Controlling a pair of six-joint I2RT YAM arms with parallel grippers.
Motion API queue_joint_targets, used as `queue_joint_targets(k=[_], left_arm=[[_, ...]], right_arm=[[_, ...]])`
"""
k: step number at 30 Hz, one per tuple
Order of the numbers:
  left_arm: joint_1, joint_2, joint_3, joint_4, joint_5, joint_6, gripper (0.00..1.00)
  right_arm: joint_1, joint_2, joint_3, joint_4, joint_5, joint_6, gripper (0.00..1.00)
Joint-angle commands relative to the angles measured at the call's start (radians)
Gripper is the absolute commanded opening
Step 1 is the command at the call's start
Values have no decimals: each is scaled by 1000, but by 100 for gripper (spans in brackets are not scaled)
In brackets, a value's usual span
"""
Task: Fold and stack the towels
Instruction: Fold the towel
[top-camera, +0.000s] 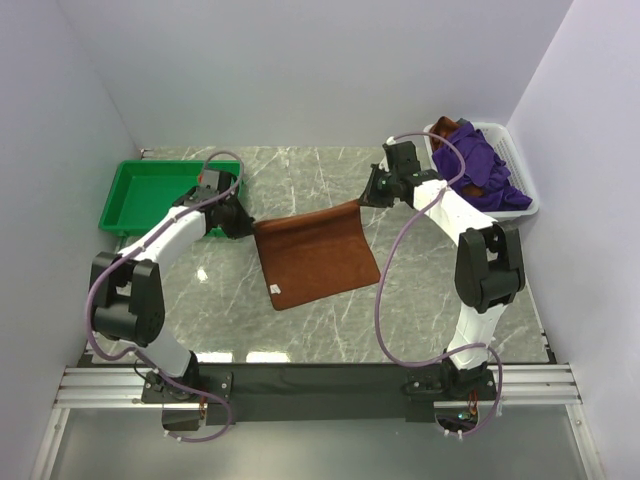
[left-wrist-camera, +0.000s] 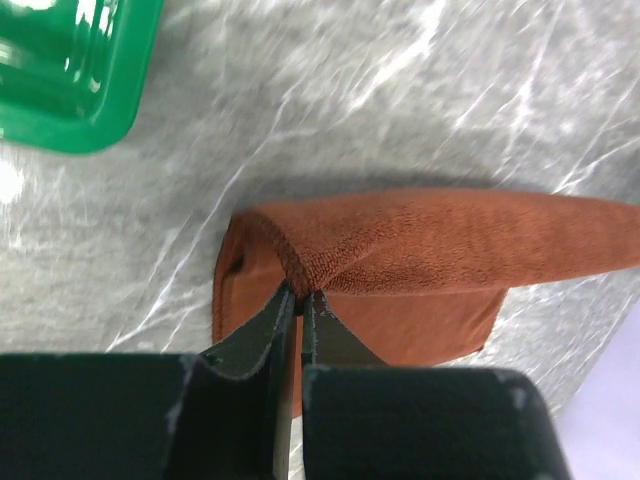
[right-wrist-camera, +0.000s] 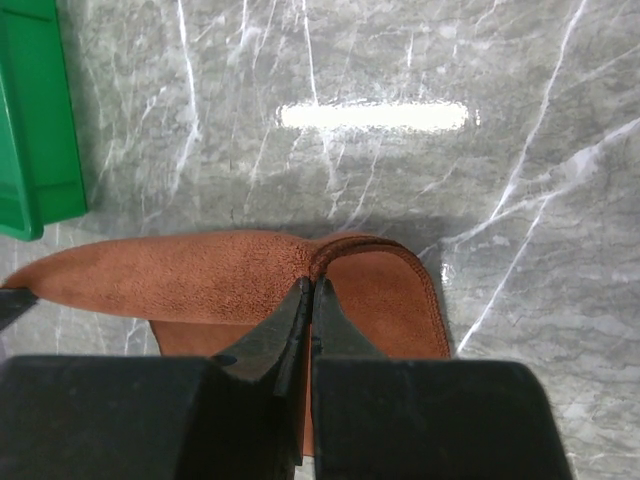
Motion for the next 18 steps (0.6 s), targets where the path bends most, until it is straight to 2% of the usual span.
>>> queue_joint_targets(k=[1, 18], left_arm=[[6, -66, -49, 19, 32, -14, 1], [-8, -221, -289, 92, 105, -78, 1]], right_arm=[[-12, -27, -24, 36, -5, -13, 0], [-21, -149, -214, 47, 29, -56, 0]])
